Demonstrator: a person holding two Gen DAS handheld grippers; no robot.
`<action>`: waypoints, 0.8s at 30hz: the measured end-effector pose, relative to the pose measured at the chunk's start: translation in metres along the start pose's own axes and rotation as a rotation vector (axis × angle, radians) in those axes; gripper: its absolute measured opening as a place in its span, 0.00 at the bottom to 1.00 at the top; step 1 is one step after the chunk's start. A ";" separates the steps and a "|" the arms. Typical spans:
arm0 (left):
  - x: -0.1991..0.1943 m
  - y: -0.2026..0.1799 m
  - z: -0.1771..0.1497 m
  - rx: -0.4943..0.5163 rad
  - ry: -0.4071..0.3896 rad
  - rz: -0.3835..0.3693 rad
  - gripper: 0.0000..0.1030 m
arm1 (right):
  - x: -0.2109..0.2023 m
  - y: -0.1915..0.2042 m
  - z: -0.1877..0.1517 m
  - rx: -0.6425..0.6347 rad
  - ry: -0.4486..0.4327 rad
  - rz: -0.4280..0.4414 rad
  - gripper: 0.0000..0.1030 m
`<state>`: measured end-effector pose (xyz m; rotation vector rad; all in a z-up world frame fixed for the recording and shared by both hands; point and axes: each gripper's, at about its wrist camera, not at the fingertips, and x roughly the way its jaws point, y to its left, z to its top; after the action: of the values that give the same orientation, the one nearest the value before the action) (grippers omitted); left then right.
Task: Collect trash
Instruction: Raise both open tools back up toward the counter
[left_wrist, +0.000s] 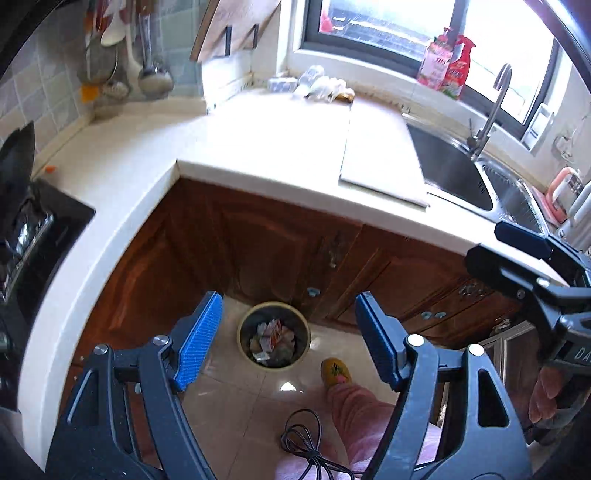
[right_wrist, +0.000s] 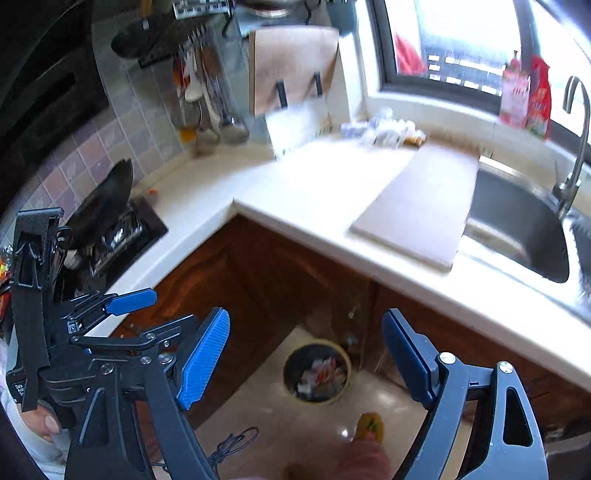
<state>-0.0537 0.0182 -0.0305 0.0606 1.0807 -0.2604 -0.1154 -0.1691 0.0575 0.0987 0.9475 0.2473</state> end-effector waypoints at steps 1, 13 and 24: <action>-0.004 -0.002 0.007 0.006 -0.005 0.000 0.70 | -0.009 0.000 0.008 -0.001 -0.014 -0.004 0.84; -0.047 -0.031 0.132 0.121 -0.090 0.040 0.70 | -0.055 -0.058 0.119 0.006 -0.087 -0.003 0.86; 0.013 -0.060 0.321 0.237 -0.127 0.100 0.70 | 0.017 -0.150 0.300 0.011 -0.058 0.069 0.86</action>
<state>0.2149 -0.0983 0.1140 0.3054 0.9137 -0.2973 0.1630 -0.3027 0.1903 0.1484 0.8888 0.3009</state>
